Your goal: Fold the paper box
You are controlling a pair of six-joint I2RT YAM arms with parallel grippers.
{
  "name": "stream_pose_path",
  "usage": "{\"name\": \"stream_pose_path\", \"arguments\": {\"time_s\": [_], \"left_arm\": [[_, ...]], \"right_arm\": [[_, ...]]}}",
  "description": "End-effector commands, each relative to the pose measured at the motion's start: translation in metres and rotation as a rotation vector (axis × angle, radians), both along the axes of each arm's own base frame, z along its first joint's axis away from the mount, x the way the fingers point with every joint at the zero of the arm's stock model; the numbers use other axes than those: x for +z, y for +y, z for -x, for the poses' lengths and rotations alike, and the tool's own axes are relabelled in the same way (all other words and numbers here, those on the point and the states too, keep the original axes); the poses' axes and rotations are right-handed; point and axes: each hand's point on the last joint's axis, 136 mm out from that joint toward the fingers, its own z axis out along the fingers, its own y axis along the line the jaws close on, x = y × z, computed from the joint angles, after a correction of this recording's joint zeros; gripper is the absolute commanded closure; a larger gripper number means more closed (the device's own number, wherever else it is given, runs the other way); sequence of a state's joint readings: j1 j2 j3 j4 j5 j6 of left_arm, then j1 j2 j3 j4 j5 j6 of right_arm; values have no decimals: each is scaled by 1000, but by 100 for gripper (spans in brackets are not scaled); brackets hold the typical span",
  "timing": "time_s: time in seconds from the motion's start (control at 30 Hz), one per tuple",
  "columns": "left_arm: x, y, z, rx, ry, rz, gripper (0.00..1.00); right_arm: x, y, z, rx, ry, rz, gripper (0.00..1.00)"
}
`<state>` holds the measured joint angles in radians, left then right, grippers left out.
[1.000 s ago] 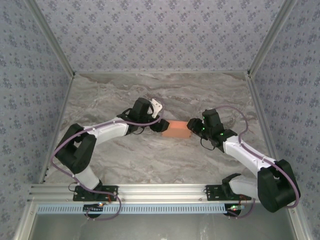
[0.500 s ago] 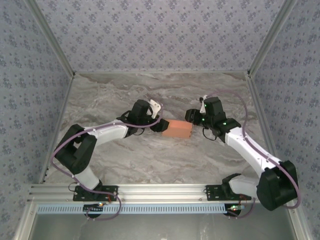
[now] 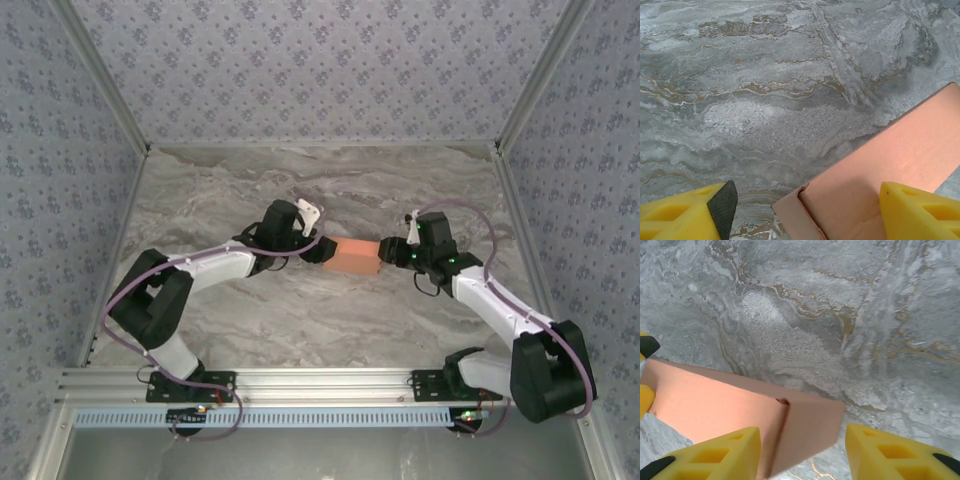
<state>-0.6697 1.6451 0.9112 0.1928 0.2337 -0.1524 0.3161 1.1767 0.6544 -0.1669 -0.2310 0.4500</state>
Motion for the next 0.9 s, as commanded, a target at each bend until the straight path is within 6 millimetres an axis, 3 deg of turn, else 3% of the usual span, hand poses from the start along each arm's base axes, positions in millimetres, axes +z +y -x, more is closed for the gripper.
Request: {"name": "stream_pose_path", "arguments": {"time_s": [0.0,0.1,0.23,0.37,0.5,0.63,0.73,0.77,0.8,0.83,0.87], "left_arm": [[-35,28,12,54,57,-124,24],[-32,28,17,24,21,-108,24],[-31,30,28,12,-66,-72,24],[-23,16,58,-97,-221,-94,24],[-29,12,75,-131,-299,-130,23],[-31,20,75,-78,-324,-137,21],[-15,25,71,-62,-366,-143,15],[-5,27,70,-55,-386,-139,13],[7,32,66,-28,-397,-123,11],[19,38,60,3,-395,-100,9],[29,47,54,39,-381,-73,6]], "right_arm": [[23,6,7,135,-61,42,47],[33,5,3,188,-123,90,45],[26,-23,-4,-69,49,15,42],[19,-8,4,-134,154,-197,42],[12,2,10,-156,201,-312,41],[10,-2,12,-153,201,-283,41],[15,-14,11,-136,150,-194,39],[20,-18,10,-100,96,-132,37],[28,-24,9,-84,35,-65,28],[35,-28,8,-66,-19,-12,8],[47,-33,8,-45,-94,47,0]]}}
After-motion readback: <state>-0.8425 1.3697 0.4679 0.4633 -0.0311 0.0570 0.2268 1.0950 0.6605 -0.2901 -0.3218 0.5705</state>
